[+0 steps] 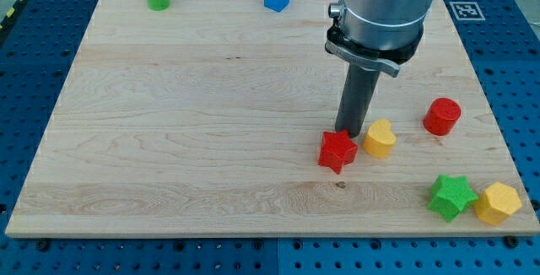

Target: Place the red star below the green circle

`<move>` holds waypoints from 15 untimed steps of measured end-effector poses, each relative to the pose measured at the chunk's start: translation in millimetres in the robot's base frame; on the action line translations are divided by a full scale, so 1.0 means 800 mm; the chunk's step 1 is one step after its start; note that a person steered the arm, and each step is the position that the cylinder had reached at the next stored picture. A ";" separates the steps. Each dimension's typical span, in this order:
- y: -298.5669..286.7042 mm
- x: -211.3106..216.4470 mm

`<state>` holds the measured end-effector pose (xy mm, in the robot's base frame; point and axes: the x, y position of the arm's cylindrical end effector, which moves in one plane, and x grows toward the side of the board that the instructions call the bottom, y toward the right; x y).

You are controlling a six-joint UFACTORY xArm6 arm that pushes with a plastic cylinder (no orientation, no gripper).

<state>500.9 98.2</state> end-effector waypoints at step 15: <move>-0.212 -0.079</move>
<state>437.3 -71.1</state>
